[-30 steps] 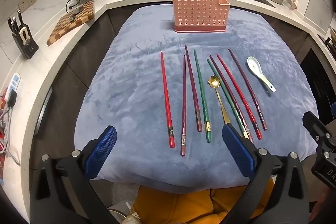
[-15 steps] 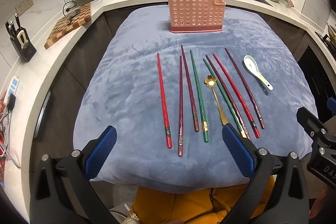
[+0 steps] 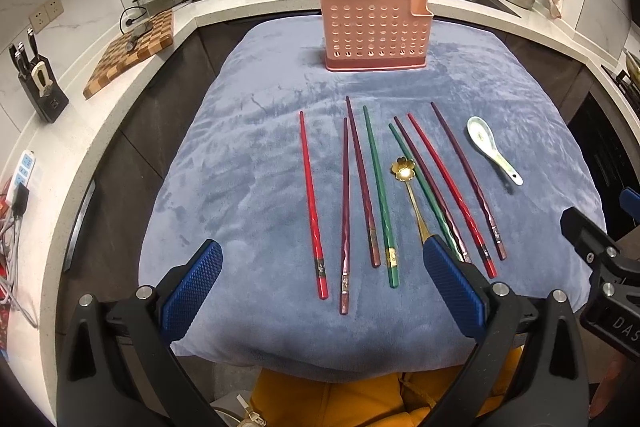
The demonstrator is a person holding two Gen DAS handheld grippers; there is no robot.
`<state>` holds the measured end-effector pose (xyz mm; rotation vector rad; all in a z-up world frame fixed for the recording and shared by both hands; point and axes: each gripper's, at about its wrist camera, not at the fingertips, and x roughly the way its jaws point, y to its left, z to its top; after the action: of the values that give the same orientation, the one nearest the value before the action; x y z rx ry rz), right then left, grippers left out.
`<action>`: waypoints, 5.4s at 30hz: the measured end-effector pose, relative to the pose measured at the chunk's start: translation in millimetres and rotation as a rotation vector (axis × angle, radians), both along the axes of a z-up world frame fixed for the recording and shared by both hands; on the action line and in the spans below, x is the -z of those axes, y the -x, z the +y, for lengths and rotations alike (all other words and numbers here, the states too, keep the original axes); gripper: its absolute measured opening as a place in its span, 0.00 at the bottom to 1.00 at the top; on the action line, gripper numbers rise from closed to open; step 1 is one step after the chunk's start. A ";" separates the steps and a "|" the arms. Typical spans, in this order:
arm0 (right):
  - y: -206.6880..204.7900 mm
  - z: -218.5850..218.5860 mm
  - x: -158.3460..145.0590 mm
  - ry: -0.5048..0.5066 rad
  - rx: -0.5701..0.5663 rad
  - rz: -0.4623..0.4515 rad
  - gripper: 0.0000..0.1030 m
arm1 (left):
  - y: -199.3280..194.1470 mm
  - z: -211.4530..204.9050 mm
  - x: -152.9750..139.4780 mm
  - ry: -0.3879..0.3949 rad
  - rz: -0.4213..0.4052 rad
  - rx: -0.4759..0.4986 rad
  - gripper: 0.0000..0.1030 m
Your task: Organize utensils
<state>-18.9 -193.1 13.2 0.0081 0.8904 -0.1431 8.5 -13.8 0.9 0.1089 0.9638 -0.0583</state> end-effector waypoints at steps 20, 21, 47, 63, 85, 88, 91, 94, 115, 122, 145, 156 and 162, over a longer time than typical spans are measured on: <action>-0.2 1.4 2.8 0.000 -0.004 0.002 0.93 | -0.1 -0.8 0.4 -0.005 -0.002 0.012 0.93; -0.3 1.2 2.6 0.000 -0.004 0.002 0.93 | 0.4 -0.6 0.1 -0.003 -0.003 0.012 0.93; 3.7 3.7 -0.6 0.006 -0.005 -0.009 0.93 | 2.6 -0.5 -3.4 -0.002 -0.018 0.015 0.93; -0.3 3.1 0.7 0.003 -0.002 -0.003 0.93 | -1.3 0.1 -4.4 -0.004 -0.016 0.015 0.93; -48.1 -22.2 19.5 -0.047 0.018 0.003 0.93 | -43.7 7.5 16.3 0.001 -0.015 -0.007 0.93; -58.3 -28.7 29.8 -0.054 0.019 0.000 0.92 | -51.6 21.0 26.0 0.028 -0.011 -0.041 0.93; -70.5 -33.9 45.0 -0.038 0.013 0.022 0.82 | -60.0 36.8 40.4 0.039 0.012 -0.076 0.87; -82.9 -41.7 60.0 -0.065 0.019 0.052 0.72 | -65.0 48.2 54.7 0.047 0.043 -0.099 0.79; -116.1 -54.7 115.3 -0.095 0.000 0.158 0.16 | -59.5 39.4 111.7 0.108 0.192 0.014 0.47; -114.0 -46.8 109.3 -0.084 -0.030 0.141 0.12 | -54.1 37.8 108.3 0.156 0.196 0.049 0.08; -95.6 -51.5 43.1 -0.129 -0.039 -0.007 0.10 | -66.1 49.9 4.2 0.165 -0.068 0.029 0.07; -97.5 -51.2 7.7 -0.178 -0.060 -0.079 0.10 | -84.4 52.8 -46.1 0.187 -0.185 0.035 0.07; -127.5 -50.2 -19.9 -0.205 -0.100 -0.131 0.10 | -116.1 50.1 -89.0 0.220 -0.273 0.053 0.07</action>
<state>108.7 -243.2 33.1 0.1620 0.7703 0.0424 124.6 36.4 89.9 -0.0594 0.6767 -0.1927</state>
